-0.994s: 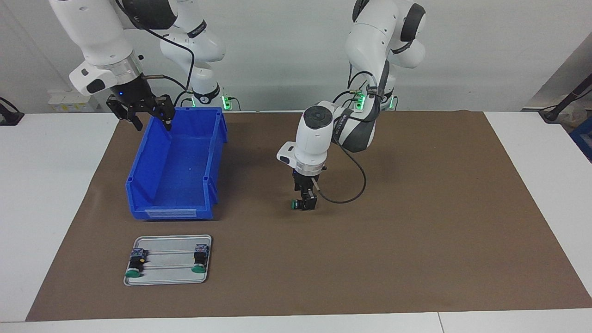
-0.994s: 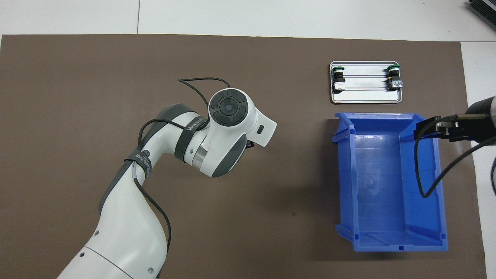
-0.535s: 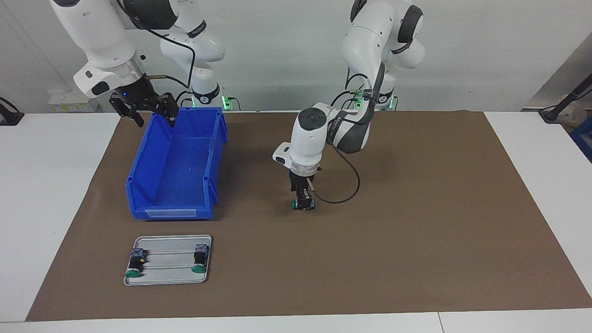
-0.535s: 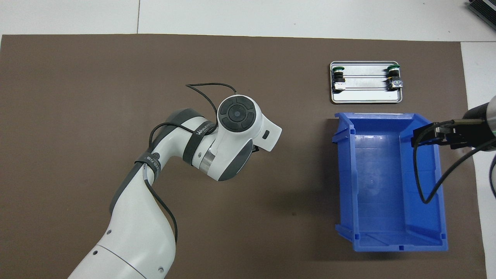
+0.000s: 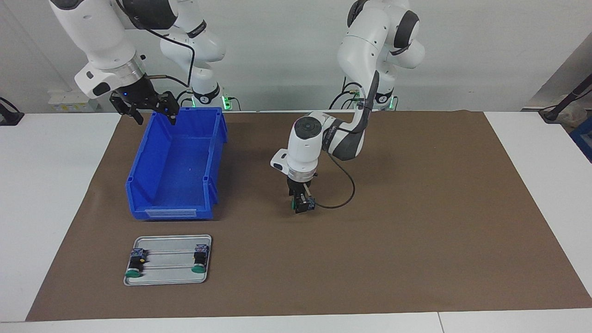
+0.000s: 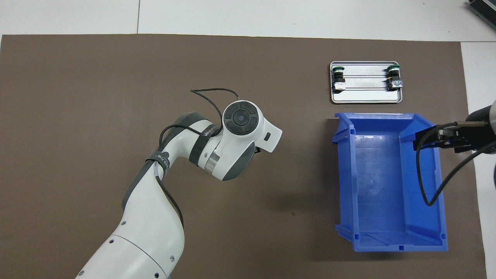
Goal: Place and press button with both arms
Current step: 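Grasp the green-capped item with the left gripper and lift it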
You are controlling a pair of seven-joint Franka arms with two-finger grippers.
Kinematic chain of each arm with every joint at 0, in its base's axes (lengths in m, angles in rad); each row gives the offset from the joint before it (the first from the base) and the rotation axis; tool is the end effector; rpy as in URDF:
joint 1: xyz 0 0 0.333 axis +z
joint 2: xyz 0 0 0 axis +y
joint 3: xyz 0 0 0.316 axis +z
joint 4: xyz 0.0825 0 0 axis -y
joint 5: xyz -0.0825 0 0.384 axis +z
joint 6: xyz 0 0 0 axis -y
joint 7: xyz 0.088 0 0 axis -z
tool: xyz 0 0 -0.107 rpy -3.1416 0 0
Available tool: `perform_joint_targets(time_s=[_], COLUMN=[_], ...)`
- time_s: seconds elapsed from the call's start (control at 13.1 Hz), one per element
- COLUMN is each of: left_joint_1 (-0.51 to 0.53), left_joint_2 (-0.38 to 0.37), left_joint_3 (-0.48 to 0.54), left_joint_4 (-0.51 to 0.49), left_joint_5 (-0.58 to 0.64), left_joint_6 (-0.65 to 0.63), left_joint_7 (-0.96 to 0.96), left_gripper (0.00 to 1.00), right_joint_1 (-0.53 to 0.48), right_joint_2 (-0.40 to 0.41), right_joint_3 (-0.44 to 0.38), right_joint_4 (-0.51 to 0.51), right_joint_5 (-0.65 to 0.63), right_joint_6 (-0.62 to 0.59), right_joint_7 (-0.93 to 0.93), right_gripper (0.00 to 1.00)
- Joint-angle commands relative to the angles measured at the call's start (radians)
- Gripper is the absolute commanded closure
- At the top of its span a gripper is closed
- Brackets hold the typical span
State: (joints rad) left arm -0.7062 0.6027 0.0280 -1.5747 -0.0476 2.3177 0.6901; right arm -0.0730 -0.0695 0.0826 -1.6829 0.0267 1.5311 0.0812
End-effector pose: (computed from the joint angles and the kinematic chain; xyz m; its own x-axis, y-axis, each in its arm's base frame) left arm 0.5518 -0.4496 0.3019 0.2184 -0.9681 0.1227 -0.9710 -0.2281 -0.0711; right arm 0.5264 0.0095 0.6061 0.9939 -0.0712 -0.0839 -0.0726 -0.9973 -0.0142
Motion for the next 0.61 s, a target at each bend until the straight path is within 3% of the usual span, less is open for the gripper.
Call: perform_joint_targets(time_s=[0.0, 0.08, 0.23, 0.54], left_joint_1=[-0.021, -0.019, -0.019, -0.006], left_joint_2=[-0.006, -0.006, -0.006, -0.024], left_joint_3=[0.021, 0.023, 0.02, 0.023], left_joint_4=[-0.008, -0.004, 0.005, 0.036], left_joint_5=[0.005, 0.029, 0.116, 0.112], left_joint_6=[0.008, 0.011, 0.002, -0.034], left_joint_7=[-0.034, -0.032, -0.034, -0.037], left_gripper=[0.68, 1.0, 1.0, 1.0], right_joint_1=[-0.022, -0.022, -0.022, -0.021], right_joint_2=[-0.007, 0.0, 0.045, 0.112], right_joint_3=[0.008, 0.006, 0.0, -0.018], right_joint_4=[0.002, 0.003, 0.079, 0.216], right_joint_5=[0.004, 0.004, 0.001, -0.002], right_joint_6=[-0.009, -0.012, -0.055, -0.1], right_joint_7=[-0.031, -0.032, -0.032, -0.032], right_gripper=[0.06, 0.06, 0.06, 0.06])
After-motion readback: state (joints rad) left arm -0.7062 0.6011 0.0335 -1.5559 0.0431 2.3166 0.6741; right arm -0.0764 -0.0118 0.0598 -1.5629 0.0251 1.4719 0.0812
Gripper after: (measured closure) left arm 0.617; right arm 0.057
